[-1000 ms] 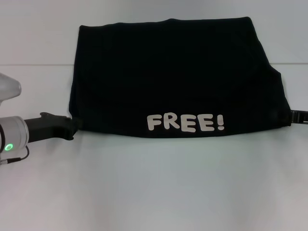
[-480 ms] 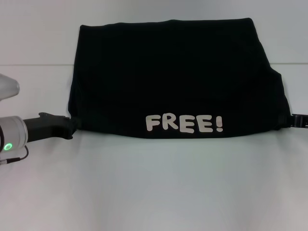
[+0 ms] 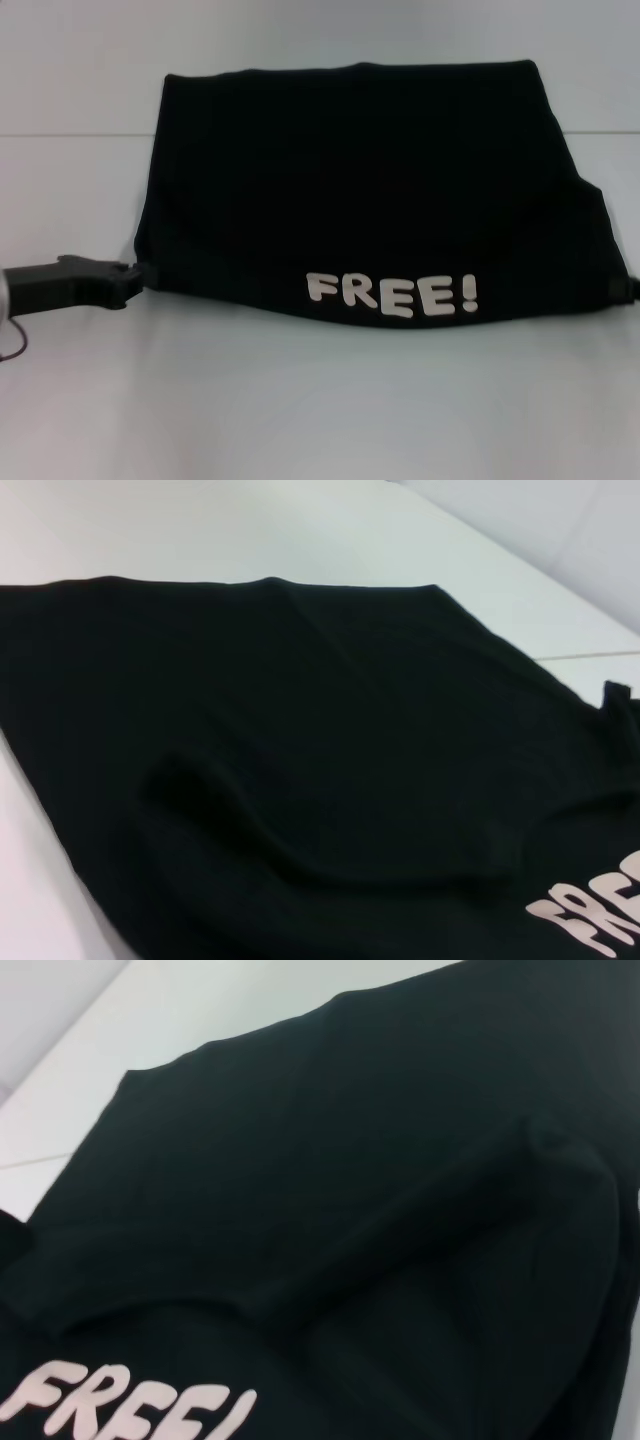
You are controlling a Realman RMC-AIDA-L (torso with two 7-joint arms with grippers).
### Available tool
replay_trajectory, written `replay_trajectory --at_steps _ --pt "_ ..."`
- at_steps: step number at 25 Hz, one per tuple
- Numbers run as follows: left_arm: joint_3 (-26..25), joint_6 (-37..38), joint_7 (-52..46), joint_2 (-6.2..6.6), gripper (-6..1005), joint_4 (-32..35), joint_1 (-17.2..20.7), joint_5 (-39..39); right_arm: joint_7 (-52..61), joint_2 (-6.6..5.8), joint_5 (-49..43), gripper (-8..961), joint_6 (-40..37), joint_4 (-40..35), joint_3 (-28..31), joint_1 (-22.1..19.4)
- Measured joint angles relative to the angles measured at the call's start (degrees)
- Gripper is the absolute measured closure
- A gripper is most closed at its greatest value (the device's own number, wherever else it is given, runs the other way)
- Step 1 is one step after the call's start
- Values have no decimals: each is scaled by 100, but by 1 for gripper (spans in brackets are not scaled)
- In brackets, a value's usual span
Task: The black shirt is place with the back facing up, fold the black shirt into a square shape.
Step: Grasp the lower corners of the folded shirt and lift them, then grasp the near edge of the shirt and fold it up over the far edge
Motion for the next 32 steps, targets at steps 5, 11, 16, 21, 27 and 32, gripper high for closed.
replay_trajectory --at_steps 5,11,16,21,27,32 --pt "-551 1152 -148 61 982 237 160 21 -455 -16 10 903 -1118 -278 367 -478" --pt "-1317 2575 -139 180 976 230 207 413 -971 -25 1 903 -2281 -528 751 -1038" --pt "-1469 3391 -38 170 971 227 419 721 -1372 -33 -23 903 -2843 -533 901 -1454" --pt "-1527 3870 30 138 966 221 615 831 -1810 -16 -49 903 -3314 -485 1044 -1791" --pt "-1514 3951 -12 120 960 200 646 1197 -1860 7 -121 902 -3506 -482 1062 -2041" --pt "-1532 3950 -13 145 955 184 523 1173 -1860 -24 -105 902 -3618 -498 1183 -1972"
